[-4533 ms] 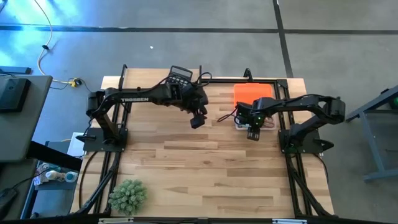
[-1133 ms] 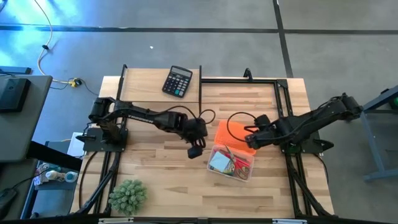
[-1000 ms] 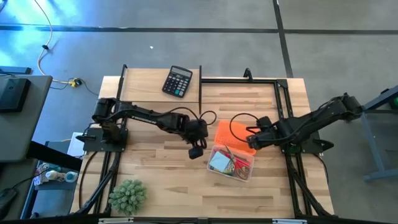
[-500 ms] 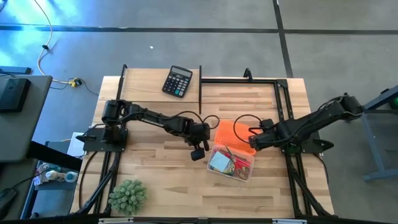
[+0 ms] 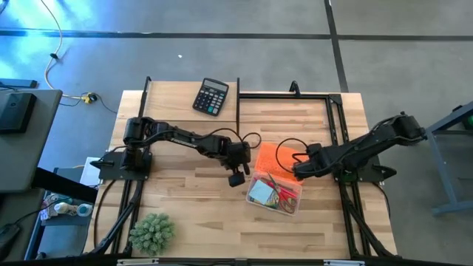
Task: Pack school essentials
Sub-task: Move the orange supply box to the center of the table
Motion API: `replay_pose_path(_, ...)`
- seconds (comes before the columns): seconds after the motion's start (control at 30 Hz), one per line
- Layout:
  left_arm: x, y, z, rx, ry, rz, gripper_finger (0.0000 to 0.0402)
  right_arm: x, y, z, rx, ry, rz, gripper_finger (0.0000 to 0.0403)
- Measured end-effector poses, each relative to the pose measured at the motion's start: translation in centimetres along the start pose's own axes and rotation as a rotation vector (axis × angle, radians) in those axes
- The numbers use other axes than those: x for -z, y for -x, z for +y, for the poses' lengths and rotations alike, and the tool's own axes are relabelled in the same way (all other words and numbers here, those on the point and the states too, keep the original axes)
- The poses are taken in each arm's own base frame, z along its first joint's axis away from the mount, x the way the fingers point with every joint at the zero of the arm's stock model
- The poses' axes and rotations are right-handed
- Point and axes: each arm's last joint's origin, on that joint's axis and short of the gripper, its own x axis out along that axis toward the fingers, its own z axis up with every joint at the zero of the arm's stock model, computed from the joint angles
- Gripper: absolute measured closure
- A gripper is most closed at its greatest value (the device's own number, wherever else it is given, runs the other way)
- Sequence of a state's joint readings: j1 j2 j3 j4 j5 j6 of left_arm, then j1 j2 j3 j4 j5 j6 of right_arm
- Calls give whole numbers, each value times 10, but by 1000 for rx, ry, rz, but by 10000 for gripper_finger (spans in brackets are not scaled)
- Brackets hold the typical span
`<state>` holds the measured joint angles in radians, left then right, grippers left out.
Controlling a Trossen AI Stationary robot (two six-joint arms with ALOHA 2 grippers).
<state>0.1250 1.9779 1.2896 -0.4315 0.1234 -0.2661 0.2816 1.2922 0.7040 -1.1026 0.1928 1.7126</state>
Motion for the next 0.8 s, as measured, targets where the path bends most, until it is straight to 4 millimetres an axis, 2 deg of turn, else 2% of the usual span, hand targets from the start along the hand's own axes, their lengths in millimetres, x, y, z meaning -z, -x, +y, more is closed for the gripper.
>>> replay_pose_path(0.2,3,-8,-3,18,-6,25,74,-4,-13,12,32,-18,-10,403)
replay_pose_path(0.47,12,-11,-18,28,-40,67,74,-7,-21,34,-100,2,0,403)
replay_pose_path(0.8,25,-12,-35,15,-89,147,74,-8,-20,48,-246,-11,4,403)
